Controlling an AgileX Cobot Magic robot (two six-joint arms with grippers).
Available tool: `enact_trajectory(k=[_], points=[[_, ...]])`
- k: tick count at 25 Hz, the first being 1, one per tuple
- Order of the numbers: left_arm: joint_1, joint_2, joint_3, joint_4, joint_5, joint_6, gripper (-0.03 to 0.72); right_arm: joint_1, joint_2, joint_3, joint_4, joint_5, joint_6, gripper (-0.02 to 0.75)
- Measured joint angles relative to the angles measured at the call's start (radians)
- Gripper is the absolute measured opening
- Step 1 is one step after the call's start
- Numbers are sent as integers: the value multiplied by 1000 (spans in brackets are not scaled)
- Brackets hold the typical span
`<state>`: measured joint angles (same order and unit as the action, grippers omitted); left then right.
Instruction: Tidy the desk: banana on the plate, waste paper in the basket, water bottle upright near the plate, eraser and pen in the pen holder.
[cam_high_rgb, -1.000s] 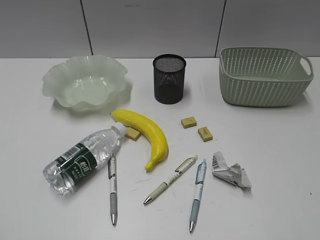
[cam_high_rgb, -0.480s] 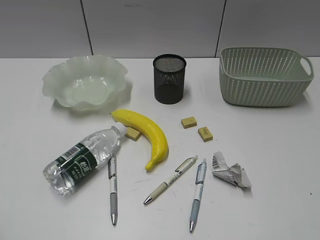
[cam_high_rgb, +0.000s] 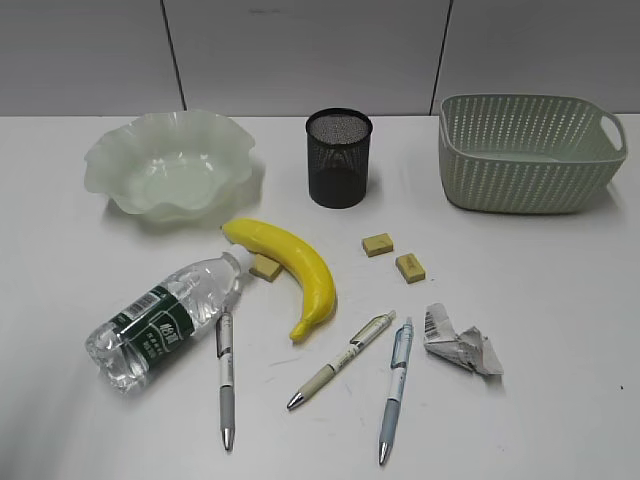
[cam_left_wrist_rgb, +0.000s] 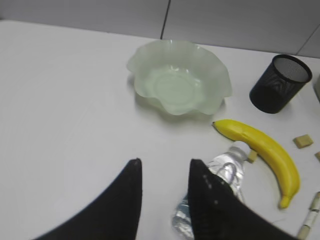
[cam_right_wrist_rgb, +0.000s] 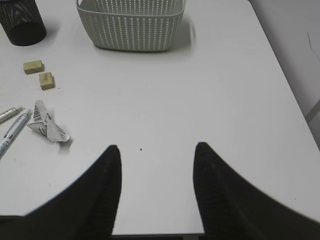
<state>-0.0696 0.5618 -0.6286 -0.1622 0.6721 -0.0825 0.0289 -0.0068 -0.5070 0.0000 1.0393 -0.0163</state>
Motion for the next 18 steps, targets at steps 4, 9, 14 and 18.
enact_trajectory(k=[4, 9, 14, 18], points=[[0, 336, -138, -199, 17, 119, 238, 0, 0, 0, 0, 0, 0, 382], [-31, 649, -358, -388, 163, 251, 238, 0, 0, 0, 0, 0, 0, 382], [-186, 898, -555, -414, 223, 267, 244, 0, 0, 0, 0, -1, 0, 382], [-325, 1075, -686, -417, 248, 180, 262, 0, 0, 0, 0, -1, 0, 382]])
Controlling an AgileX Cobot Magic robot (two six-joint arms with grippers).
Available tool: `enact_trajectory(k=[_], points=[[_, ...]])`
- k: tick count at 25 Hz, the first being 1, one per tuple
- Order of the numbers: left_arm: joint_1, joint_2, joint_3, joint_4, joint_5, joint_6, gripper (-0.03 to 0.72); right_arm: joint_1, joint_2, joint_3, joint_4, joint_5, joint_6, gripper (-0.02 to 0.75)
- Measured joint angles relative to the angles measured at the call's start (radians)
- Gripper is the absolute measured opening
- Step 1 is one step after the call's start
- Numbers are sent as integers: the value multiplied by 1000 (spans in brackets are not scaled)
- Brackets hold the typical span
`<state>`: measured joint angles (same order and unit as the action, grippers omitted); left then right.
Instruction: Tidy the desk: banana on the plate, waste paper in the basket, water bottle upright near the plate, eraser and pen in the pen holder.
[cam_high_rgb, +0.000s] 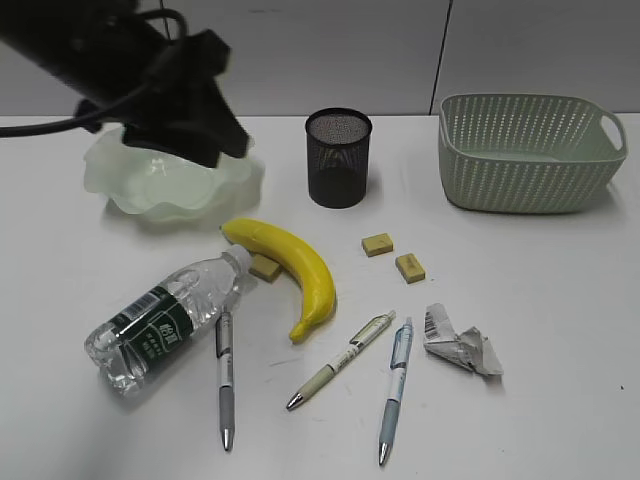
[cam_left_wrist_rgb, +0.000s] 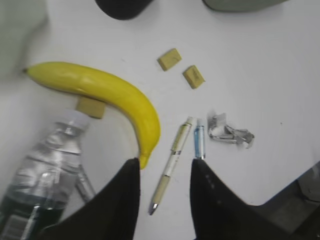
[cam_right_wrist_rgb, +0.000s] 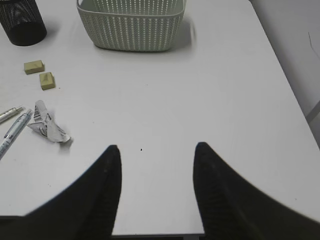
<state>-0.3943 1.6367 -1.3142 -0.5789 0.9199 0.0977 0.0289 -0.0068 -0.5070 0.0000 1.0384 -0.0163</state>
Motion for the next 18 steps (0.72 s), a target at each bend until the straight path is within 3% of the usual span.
enact_trajectory(k=[3, 9, 13, 18], points=[[-77, 127, -103, 26, 44, -133, 288, 0, 0, 0, 0, 0, 0, 382], [-174, 331, -298, 197, 110, -366, 359, 0, 0, 0, 0, 0, 0, 382], [-192, 418, -380, 264, 116, -471, 449, 0, 0, 0, 0, 0, 0, 382], [-192, 495, -408, 296, 168, -578, 473, 0, 0, 0, 0, 0, 0, 382]])
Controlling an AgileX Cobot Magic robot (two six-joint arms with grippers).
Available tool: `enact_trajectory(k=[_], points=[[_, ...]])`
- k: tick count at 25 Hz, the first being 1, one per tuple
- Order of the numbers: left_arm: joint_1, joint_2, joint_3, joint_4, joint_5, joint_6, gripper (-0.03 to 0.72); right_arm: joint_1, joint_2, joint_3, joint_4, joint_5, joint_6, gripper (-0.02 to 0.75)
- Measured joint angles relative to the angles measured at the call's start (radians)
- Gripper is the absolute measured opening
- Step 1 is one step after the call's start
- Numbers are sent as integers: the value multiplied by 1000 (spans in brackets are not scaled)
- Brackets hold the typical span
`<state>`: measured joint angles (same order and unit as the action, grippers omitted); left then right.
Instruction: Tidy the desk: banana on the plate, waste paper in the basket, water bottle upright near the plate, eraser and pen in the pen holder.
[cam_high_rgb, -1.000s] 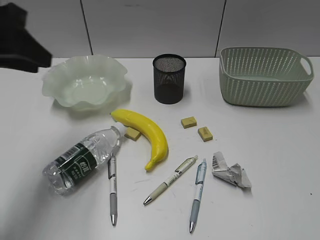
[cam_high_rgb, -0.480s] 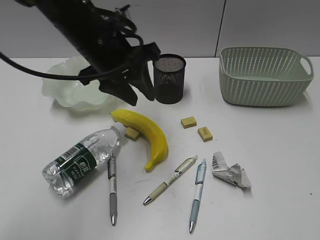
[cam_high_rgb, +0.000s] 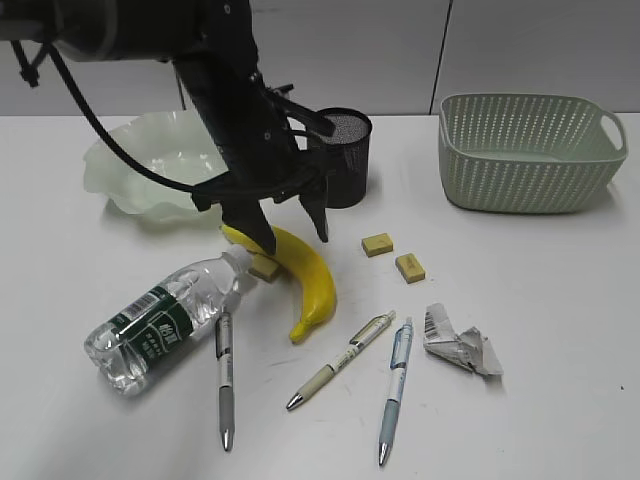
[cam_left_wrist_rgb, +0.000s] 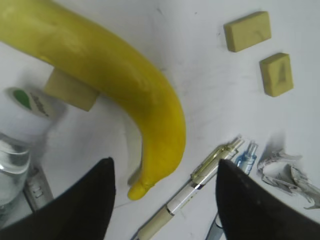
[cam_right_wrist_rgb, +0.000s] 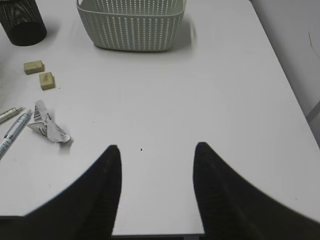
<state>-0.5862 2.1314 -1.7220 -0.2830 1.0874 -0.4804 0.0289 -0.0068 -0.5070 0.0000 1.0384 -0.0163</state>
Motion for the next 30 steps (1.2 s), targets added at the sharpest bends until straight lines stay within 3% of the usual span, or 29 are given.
enact_trajectory(k=[18, 20, 22, 30], points=[[-8, 162, -6, -106, -20, -59, 472, 0, 0, 0, 0, 0, 0, 381], [-8, 168, -6, -113, -26, -59, 417, 0, 0, 0, 0, 0, 0, 381], [-8, 169, -8, -121, -32, -59, 305, 0, 0, 0, 0, 0, 0, 381], [-8, 144, -18, -181, -6, -28, 308, 0, 0, 0, 0, 0, 0, 381]])
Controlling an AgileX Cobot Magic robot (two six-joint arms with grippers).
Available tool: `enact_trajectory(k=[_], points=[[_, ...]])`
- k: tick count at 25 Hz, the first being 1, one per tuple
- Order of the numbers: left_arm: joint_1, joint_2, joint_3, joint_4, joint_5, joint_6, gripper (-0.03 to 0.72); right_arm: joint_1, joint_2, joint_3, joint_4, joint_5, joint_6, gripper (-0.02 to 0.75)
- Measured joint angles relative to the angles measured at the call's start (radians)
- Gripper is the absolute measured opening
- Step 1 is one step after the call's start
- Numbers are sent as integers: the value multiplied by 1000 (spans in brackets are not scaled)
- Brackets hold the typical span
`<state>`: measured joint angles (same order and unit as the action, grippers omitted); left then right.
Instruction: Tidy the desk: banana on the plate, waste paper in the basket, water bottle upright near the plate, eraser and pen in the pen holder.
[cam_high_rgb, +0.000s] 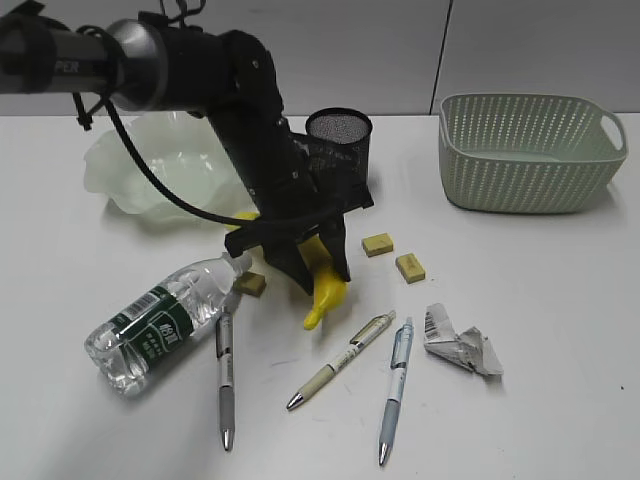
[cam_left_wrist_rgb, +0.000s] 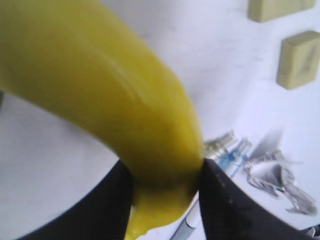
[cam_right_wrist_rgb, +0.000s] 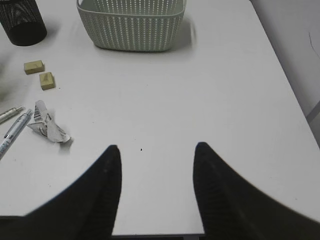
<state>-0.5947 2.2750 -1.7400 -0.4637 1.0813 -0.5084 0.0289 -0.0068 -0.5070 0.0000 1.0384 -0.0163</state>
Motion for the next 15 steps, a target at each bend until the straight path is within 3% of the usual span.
enact_trajectory(k=[10, 15], points=[[0, -178, -120, -2, 129, 132, 307, 0, 0, 0, 0, 0, 0, 381], [3, -322, -154, 125, 132, 286, 307, 0, 0, 0, 0, 0, 0, 381]])
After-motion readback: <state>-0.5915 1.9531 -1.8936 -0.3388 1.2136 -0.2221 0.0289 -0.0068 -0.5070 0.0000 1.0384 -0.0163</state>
